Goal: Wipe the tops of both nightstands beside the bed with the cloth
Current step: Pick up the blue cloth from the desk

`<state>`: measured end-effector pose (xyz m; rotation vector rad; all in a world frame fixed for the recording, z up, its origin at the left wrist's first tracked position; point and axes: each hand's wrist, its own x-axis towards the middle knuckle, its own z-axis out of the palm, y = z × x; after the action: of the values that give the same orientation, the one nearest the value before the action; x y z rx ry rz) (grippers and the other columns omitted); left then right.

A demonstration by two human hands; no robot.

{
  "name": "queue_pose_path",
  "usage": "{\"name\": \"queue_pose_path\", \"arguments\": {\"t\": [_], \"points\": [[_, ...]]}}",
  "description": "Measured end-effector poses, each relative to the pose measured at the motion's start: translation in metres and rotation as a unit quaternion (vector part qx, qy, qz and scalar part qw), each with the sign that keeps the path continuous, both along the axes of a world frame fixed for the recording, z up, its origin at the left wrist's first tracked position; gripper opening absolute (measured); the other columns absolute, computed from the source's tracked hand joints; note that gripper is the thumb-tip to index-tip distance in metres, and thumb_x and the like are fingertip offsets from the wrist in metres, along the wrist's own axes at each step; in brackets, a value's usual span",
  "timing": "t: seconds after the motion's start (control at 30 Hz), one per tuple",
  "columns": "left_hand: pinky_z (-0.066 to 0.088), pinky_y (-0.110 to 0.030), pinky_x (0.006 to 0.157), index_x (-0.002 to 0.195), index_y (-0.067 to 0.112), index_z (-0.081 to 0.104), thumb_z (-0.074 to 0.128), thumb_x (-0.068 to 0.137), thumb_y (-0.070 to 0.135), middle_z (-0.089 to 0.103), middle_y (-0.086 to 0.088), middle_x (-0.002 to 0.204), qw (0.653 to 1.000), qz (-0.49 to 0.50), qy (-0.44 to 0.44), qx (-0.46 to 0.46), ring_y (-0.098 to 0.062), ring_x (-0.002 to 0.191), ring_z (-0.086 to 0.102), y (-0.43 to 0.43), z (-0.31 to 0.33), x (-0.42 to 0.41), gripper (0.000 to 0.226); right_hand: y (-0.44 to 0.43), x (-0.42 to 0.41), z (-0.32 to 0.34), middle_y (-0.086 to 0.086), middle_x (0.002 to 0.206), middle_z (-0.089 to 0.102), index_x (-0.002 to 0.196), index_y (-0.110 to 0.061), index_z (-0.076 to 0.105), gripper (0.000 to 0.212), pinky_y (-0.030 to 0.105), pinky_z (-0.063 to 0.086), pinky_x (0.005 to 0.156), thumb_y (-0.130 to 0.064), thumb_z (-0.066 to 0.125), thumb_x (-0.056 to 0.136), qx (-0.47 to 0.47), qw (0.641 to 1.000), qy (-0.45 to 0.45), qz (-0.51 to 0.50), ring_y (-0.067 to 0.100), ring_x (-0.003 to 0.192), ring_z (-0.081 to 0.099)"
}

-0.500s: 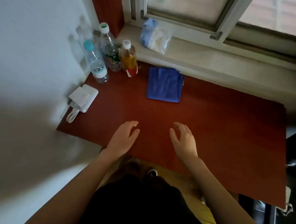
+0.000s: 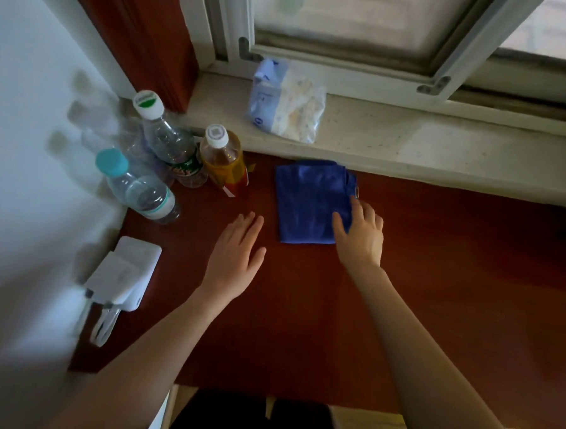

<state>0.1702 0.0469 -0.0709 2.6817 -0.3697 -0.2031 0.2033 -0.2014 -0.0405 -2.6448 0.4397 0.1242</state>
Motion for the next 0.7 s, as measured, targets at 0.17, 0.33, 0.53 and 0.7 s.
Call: {"name": "queue_pose_path", "arguments": {"t": [0.17,0.33,0.53,0.7], "points": [[0.019,-0.043,0.119,0.147,0.013,0.033,0.041,0.096,0.040,0.034,-0.008,0.155,0.998,-0.043,-0.016,0.039,-0.024,0.145,0.024,0.004,-0.024,0.015,0.059,0.010,0.024,-0.014,0.015,0.143,0.040,0.145,-0.010,0.031,0.075,0.046,0.041,0.096,-0.060,0.044,0.091,-0.091,0.992,0.055,-0.072,0.036,0.123,0.042],[0.017,-0.043,0.119,0.149,0.014,0.031,0.037,0.098,0.041,0.031,-0.007,0.156,0.997,-0.053,-0.025,0.051,-0.024,0.146,0.021,0.006,-0.029,0.014,0.058,0.022,0.034,-0.012,0.020,0.121,0.051,0.126,0.001,0.041,0.064,0.038,0.052,0.077,-0.048,0.059,0.089,0.022,0.987,0.066,-0.146,0.038,0.106,0.057],[0.019,-0.044,0.118,0.148,0.012,0.033,0.037,0.098,0.041,0.033,-0.007,0.155,0.997,-0.055,-0.021,0.044,-0.025,0.146,0.022,0.007,-0.025,0.014,0.057,0.022,0.043,-0.001,0.002,0.082,0.061,0.093,-0.007,0.057,0.043,0.028,0.050,0.055,-0.040,0.077,0.075,0.322,0.897,0.119,-0.278,0.021,0.074,0.062],[0.017,-0.044,0.119,0.147,0.012,0.034,0.038,0.098,0.041,0.035,-0.009,0.154,0.997,-0.056,-0.021,0.053,-0.026,0.146,0.022,0.005,-0.025,0.014,0.057,0.034,0.032,0.005,0.001,0.085,0.067,0.089,-0.014,0.062,0.019,0.033,0.055,0.062,-0.032,0.068,0.086,0.378,0.896,0.062,-0.224,0.018,0.071,0.065]]}}
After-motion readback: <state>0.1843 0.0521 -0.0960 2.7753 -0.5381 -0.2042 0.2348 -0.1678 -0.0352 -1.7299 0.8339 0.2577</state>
